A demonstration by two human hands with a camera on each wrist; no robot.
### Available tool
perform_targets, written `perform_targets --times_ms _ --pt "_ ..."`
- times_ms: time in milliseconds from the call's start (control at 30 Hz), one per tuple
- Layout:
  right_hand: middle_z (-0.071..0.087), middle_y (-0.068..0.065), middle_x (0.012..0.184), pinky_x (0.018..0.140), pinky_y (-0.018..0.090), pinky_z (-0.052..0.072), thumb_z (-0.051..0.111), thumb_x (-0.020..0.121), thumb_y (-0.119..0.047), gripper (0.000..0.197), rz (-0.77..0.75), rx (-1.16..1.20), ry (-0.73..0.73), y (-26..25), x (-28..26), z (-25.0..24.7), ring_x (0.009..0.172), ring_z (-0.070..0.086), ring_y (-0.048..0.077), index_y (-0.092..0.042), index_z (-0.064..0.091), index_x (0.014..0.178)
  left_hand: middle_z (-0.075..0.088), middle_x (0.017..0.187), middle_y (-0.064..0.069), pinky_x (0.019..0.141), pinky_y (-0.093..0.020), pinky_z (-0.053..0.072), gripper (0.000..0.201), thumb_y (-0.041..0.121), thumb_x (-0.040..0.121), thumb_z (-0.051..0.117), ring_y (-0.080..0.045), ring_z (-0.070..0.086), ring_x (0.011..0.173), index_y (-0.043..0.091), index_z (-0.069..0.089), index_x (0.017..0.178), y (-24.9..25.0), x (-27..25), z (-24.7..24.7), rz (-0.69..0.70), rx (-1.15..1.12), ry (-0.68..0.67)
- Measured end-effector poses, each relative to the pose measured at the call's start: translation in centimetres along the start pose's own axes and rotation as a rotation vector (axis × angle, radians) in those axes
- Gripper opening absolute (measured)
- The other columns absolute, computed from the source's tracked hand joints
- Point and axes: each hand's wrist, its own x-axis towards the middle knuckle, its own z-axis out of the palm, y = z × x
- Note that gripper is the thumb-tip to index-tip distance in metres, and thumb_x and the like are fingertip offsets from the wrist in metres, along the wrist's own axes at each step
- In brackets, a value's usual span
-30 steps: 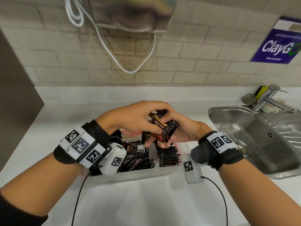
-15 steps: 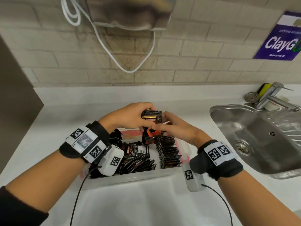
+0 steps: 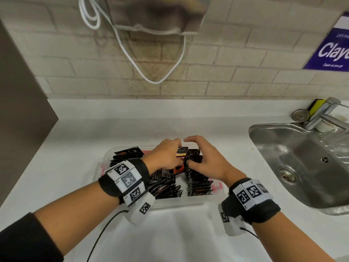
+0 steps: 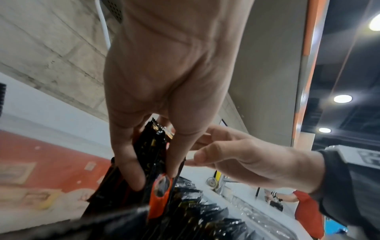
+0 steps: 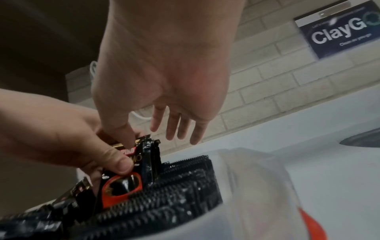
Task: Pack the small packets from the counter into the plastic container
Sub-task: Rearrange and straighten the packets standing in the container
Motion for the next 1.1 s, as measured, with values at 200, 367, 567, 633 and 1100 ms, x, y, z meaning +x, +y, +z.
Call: perform_targets --times_ms 200,367,567,633,1100 --pt "0.057 -0.001 0.121 0.096 0.037 0.042 0.074 0.083 -0.025 0.053 -0.06 -0.225 -0.026 0.6 0.5 1.0 0.11 0.047 0.018 -0.019 0.051 0.131 0.051 0.121 -0.01 0.083 -0.032 0.046 0.051 0.019 0.087 0.074 -0.023 0.051 0.106 0.012 0.043 0.127 0.6 0.5 1.7 -0.041 -0.035 0.051" --pt "0.052 0.004 0.118 0.093 0.038 0.042 0.074 0.083 -0.032 0.053 -0.045 -0.417 -0.102 0.9 1.6 1.4 0.107 0.045 0.021 -0.017 0.052 0.129 0.054 0.117 -0.011 0.075 -0.031 0.044 0.05 0.012 0.084 0.076 -0.023 0.054 0.098 0.008 0.043 0.121 0.8 0.6 2.2 -0.052 -0.07 0.05" --pt "0.047 0.0 0.11 0.08 0.031 0.032 0.07 0.084 -0.027 0.044 -0.046 -0.536 -0.148 0.9 2.7 1.5 0.099 0.043 0.02 -0.02 0.049 0.122 0.054 0.108 -0.004 0.062 -0.027 0.046 0.063 0.014 0.076 0.083 -0.022 0.056 0.091 0.013 0.038 0.12 0.8 0.1 2.0 -0.095 -0.118 0.026" --pt "0.044 0.0 0.108 0.08 0.032 0.032 0.069 0.083 -0.025 0.045 -0.033 -0.538 -0.158 0.8 2.8 1.5 0.094 0.04 0.017 -0.021 0.048 0.123 0.056 0.11 -0.004 0.065 -0.032 0.051 0.06 0.011 0.077 0.081 -0.022 0.058 0.091 0.014 0.04 0.12 0.6 -0.2 1.6 -0.085 -0.094 0.03" --pt "0.041 0.006 0.118 0.093 0.039 0.041 0.068 0.079 -0.035 0.051 0.052 -0.722 -0.182 0.0 2.6 2.5 0.108 0.042 0.025 -0.02 0.045 0.121 0.065 0.119 -0.001 0.097 -0.038 0.05 0.032 0.008 0.096 0.052 -0.022 0.061 0.107 0.016 0.067 0.124 -2.2 -0.6 -0.9 0.142 0.4 -0.454"
